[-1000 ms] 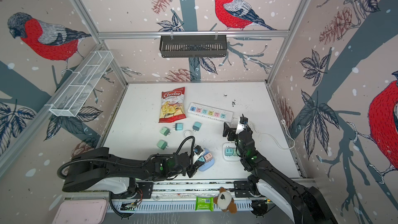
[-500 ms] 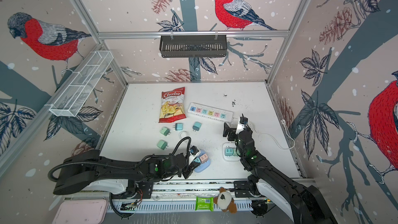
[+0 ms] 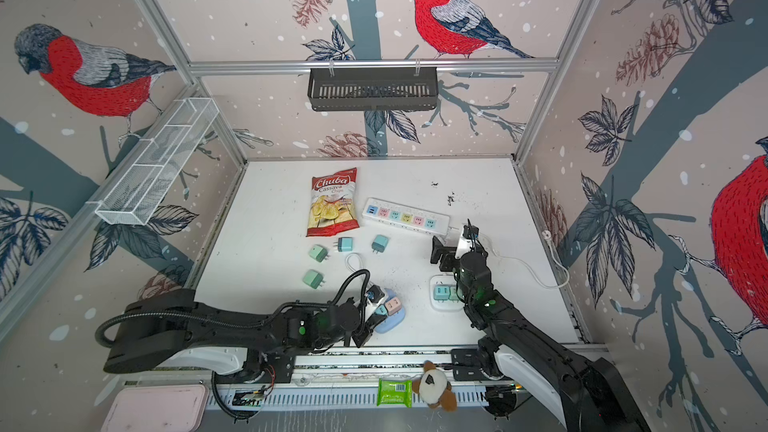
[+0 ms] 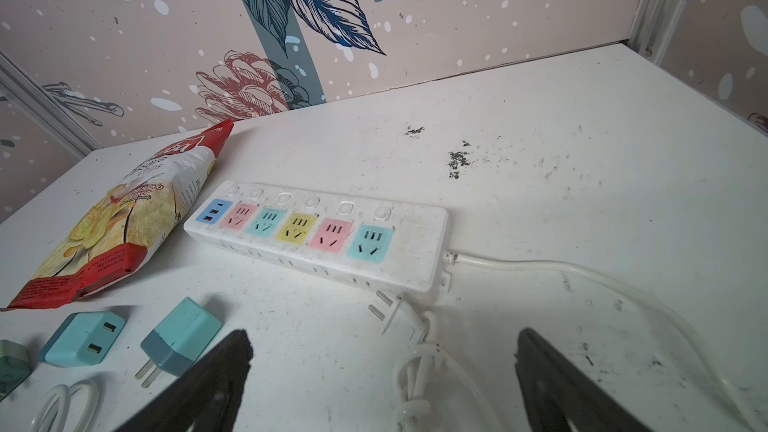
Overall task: Insert the plug
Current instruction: 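Lower the teal charger with the left gripper into the light-blue socket cube, then open the left gripper and lift it away from the plugged teal charger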
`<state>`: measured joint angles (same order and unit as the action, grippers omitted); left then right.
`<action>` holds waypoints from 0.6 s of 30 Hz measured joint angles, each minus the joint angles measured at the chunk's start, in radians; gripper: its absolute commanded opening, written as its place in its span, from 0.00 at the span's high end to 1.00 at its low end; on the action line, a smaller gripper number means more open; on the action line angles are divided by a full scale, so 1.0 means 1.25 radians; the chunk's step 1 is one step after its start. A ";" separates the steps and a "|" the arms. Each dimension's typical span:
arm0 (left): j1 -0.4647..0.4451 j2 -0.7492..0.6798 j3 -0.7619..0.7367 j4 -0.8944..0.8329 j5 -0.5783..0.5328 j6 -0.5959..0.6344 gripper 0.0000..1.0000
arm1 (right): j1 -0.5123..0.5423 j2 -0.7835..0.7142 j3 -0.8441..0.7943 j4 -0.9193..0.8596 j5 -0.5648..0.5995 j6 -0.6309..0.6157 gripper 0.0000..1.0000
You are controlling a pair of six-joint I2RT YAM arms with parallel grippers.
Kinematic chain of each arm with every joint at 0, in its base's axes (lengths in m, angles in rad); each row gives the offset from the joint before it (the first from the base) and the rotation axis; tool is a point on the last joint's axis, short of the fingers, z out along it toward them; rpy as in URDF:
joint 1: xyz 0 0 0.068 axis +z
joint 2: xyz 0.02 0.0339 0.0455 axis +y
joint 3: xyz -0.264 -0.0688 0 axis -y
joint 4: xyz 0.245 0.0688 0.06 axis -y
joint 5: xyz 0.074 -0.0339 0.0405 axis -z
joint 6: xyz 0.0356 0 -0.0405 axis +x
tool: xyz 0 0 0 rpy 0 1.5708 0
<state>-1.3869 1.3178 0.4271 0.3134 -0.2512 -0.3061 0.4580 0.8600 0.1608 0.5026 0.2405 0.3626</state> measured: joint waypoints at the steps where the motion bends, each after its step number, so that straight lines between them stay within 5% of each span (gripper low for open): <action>1: -0.002 0.000 0.000 0.000 -0.002 0.000 0.79 | 0.000 0.000 0.000 0.000 0.000 0.000 0.00; 2: -0.002 -0.001 0.000 -0.001 -0.003 0.000 0.60 | 0.000 0.000 0.000 0.000 0.000 0.000 0.00; 4: -0.003 -0.010 0.000 -0.013 -0.002 0.000 0.38 | 0.000 0.000 0.000 0.000 0.000 0.000 0.00; 10: -0.004 -0.127 0.018 -0.113 -0.019 -0.009 0.03 | -0.001 0.000 0.000 0.000 -0.002 0.000 0.00; 14: 0.041 -0.235 0.088 -0.163 -0.057 -0.001 0.02 | -0.004 0.005 0.010 -0.008 -0.003 0.004 0.00; 18: 0.210 -0.279 0.170 -0.177 -0.029 0.017 0.02 | -0.012 0.014 0.027 -0.016 0.004 0.023 0.00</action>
<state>-1.1240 0.9688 0.6392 0.0925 -0.2874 -0.2844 0.4435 0.8776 0.1940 0.4824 0.2451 0.3908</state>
